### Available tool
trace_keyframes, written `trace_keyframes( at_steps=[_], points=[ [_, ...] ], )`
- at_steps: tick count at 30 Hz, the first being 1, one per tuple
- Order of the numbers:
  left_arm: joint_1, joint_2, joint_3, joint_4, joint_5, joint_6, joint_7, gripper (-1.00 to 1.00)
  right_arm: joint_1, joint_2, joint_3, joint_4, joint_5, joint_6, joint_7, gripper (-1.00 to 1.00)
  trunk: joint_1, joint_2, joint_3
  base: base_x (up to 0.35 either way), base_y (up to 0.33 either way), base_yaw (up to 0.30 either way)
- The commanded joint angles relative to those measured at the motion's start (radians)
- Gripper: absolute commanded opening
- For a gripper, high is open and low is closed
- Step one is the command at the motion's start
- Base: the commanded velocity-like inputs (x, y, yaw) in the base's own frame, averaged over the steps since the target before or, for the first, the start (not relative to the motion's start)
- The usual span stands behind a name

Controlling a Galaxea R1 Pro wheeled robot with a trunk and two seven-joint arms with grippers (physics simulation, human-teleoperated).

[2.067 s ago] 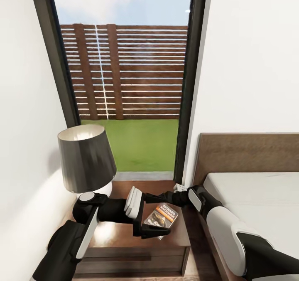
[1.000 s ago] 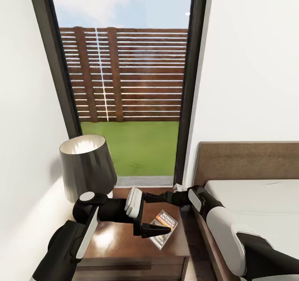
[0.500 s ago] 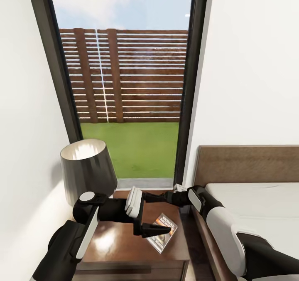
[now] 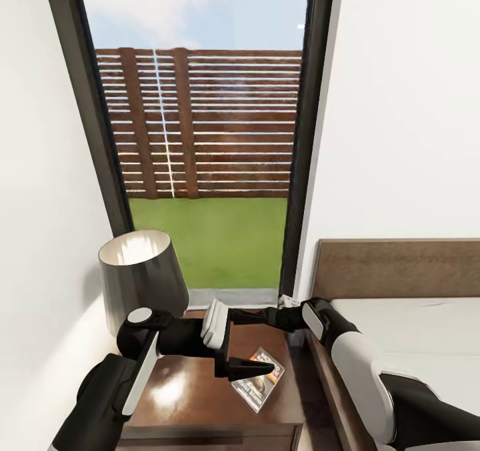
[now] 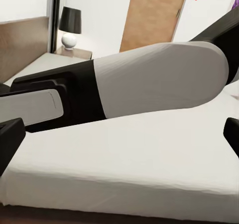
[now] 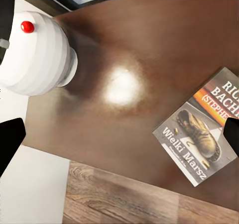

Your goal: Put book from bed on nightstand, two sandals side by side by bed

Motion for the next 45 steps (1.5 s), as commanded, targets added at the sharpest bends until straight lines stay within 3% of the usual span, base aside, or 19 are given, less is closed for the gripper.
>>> trace_keyframes(
  at_steps=[1, 45],
  points=[
    [-0.001, 0.0, 0.0, 0.0, 0.003, 0.01, -0.002, 1.0, 0.0, 0.0, -0.004, -0.001, -0.004, 0.007, -0.001, 1.0, -0.004, 0.007, 0.002, 0.0, 0.0, 0.0],
    [-0.001, 0.001, -0.002, 0.001, 0.003, 0.009, 0.018, 1.0, 0.001, -0.002, -0.003, -0.002, -0.004, 0.007, 0.0, 1.0, -0.173, 0.315, 0.14, 0.0, 0.0, 0.0]
  ],
)
